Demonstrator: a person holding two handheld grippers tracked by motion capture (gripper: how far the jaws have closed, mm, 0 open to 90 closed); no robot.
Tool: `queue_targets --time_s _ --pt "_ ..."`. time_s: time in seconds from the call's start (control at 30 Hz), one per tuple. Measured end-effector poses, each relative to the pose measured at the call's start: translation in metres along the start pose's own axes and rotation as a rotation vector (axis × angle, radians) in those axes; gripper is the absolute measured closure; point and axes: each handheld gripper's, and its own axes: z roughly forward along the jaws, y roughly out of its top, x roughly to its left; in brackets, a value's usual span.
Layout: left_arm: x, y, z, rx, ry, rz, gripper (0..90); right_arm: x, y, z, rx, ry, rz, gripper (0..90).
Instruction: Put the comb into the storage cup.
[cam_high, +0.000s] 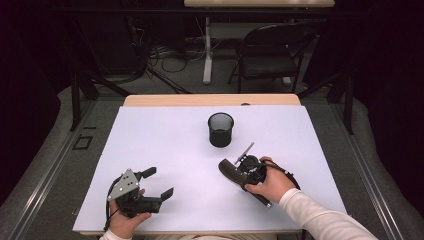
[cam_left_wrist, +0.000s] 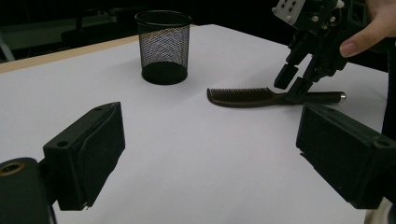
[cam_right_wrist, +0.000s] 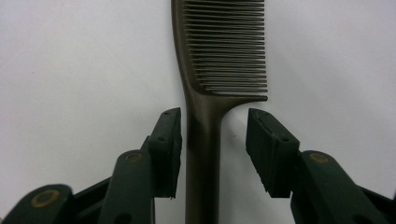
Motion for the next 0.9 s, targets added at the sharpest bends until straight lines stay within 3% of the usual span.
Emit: queue_targets --time_s 0.33,0.9 --pt "0.0000 0.0000 0.0001 0.001 0.000 0.000 8.1 -0.0009 -0.0002 -0.0002 0.031 0.018 0.011 64.7" --pt "0.0003 -0.0002 0.0002 0.002 -0.001 -0.001 8.0 -0.0010 0.0007 0.0058 0.098 0.041 0.049 68.5"
